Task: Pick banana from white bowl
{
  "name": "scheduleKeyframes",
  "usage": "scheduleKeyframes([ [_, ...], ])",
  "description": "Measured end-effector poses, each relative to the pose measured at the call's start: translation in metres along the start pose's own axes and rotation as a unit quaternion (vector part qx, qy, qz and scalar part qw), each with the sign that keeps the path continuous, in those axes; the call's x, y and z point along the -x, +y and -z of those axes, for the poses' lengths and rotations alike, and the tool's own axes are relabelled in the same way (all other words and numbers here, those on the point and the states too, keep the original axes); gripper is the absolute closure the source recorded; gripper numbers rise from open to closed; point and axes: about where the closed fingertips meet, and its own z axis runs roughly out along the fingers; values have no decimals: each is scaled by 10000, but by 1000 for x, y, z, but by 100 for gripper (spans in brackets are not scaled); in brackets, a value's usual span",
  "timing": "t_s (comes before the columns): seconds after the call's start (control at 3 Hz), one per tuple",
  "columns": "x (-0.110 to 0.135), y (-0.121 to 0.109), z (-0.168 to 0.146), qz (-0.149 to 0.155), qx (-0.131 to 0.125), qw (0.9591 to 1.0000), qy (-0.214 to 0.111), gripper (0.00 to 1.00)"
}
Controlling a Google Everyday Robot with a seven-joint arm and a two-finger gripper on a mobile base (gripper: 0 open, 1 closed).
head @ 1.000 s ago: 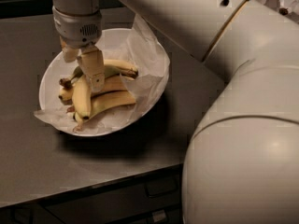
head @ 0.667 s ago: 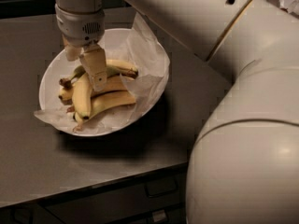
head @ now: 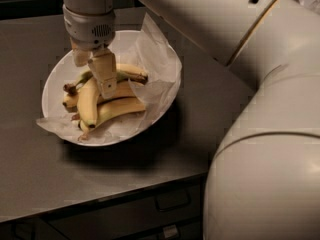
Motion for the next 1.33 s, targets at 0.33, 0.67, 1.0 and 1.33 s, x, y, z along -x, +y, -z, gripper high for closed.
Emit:
scheduleKeyframes([
  [0.33,-3,3,-2,-33,36,10000,-21,30],
  [0.67,-3,3,-2,-33,38,10000,-22,35],
  [1.0,-4,3,-6,-35,102,9999,-65,38],
  [1.33,-5,2,-12,-11,170,9998,-124,38],
])
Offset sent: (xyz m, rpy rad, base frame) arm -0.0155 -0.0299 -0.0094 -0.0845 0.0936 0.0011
